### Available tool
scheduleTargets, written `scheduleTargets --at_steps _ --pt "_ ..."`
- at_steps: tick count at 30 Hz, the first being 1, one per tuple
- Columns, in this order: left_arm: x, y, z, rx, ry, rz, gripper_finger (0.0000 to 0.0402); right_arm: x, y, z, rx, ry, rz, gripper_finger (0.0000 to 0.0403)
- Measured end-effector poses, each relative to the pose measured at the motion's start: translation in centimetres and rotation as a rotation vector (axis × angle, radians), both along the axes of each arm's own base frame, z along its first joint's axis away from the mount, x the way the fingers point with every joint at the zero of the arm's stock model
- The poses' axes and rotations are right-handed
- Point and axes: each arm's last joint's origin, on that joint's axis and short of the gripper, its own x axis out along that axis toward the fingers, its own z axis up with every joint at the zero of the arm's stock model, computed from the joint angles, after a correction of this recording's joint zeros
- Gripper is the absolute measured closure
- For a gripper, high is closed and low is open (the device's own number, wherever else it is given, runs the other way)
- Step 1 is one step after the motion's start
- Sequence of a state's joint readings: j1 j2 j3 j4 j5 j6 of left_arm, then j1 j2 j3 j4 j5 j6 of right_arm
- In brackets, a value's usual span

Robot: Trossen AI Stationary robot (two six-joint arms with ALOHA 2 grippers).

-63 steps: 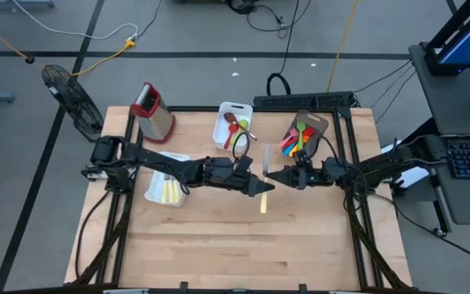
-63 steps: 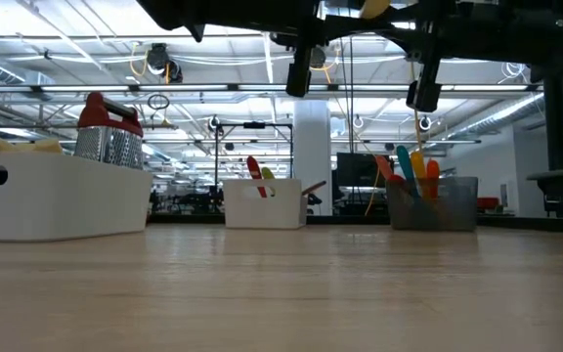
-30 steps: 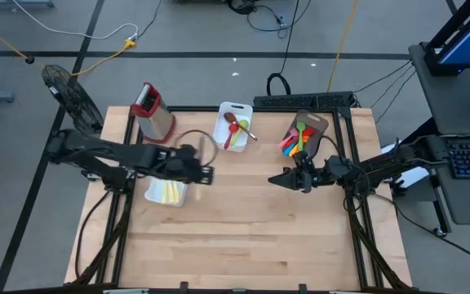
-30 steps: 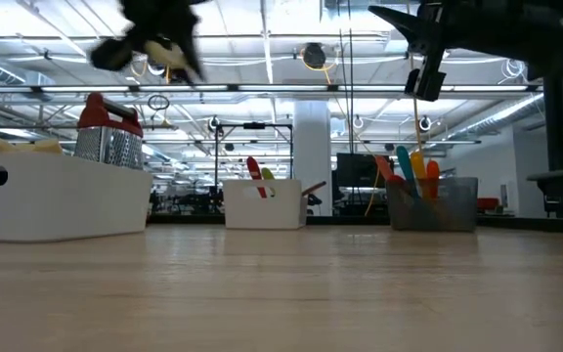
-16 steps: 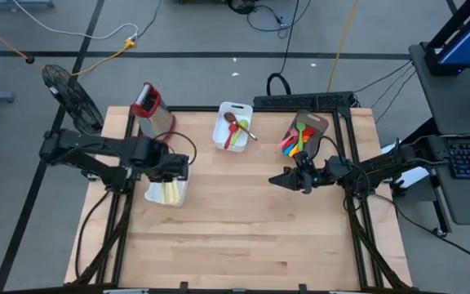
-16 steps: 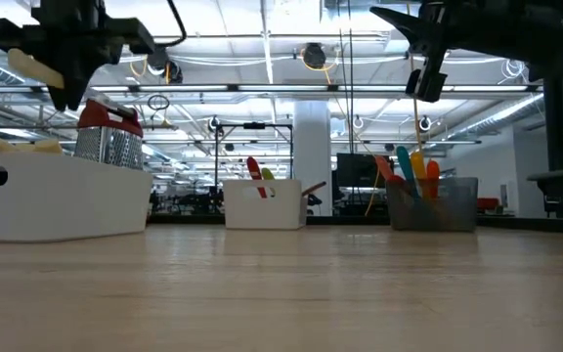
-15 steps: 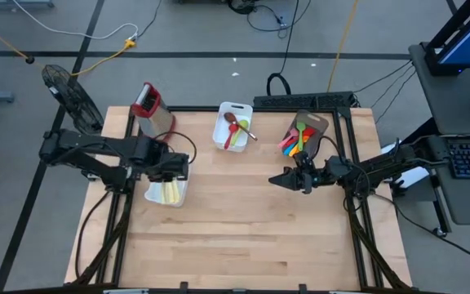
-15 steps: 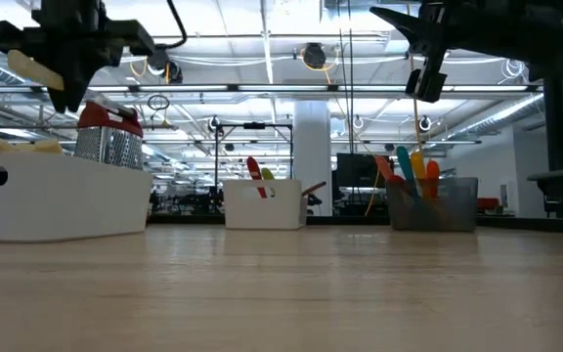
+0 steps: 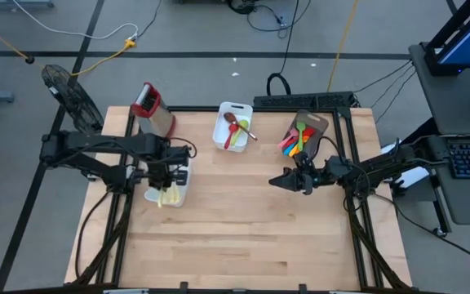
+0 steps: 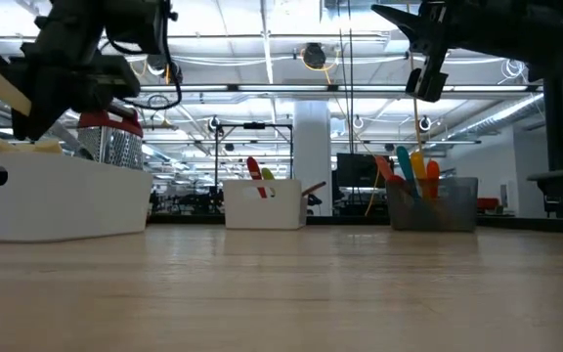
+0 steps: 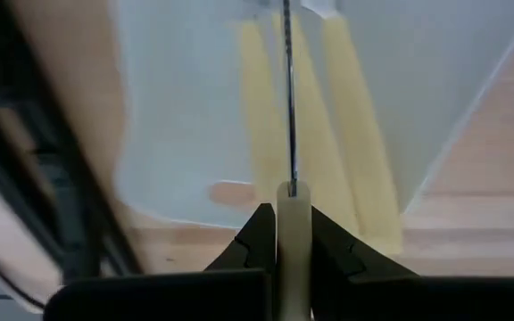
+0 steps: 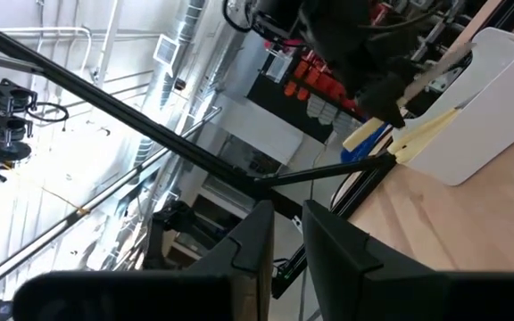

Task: Pick & Place Kitchen Items
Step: Put the yellow knife into the bottom white bin

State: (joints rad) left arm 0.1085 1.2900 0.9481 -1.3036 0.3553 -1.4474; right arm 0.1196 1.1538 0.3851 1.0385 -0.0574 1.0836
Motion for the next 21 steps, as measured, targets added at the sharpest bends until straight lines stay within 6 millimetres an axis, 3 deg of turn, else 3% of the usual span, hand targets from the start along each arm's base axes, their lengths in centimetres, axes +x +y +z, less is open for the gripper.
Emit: scheduleTargets --at_steps 5,21 --pt "0.0 0.4 -1.5 -0.046 -0.034 0.018 0.0381 0.0 0.0 0.0 -0.016 -0.003 -0.003 0.0348" --pt "-0.5 2.3 -3.3 -0.081 -0.076 0.083 0.0381 0.0 0.0 0.0 -0.022 -0.004 -0.004 0.0348"
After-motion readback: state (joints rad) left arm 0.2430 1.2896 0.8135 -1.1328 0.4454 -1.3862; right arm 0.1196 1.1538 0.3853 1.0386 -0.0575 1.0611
